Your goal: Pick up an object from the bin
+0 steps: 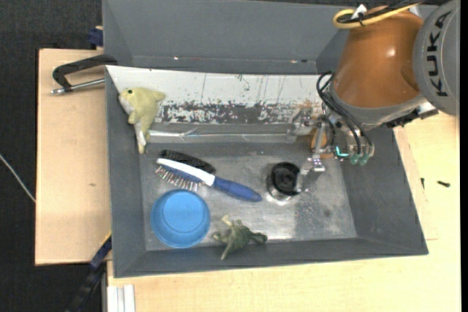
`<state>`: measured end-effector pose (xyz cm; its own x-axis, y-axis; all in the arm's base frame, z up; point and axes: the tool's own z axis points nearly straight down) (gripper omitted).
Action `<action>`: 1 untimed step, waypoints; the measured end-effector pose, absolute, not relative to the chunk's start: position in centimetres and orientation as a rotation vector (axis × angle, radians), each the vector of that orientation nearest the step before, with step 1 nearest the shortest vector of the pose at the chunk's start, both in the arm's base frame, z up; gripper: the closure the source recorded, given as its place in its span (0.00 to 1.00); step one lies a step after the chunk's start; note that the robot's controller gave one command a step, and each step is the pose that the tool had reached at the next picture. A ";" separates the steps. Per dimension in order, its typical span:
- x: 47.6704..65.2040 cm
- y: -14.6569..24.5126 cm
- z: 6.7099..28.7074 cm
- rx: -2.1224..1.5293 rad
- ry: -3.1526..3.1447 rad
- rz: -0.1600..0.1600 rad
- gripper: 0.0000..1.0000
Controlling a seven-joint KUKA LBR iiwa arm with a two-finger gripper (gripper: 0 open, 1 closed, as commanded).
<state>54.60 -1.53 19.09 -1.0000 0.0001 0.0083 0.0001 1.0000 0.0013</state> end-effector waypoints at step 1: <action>51.0 -1.6 9.1 -0.055 -3.162 -0.003 0.00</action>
Offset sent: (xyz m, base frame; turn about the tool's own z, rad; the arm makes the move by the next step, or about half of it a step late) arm -0.0473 -0.0019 -0.1209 0.0383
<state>51.01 -1.56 9.07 -0.9992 0.0347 -0.0206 0.0347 0.9994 0.0021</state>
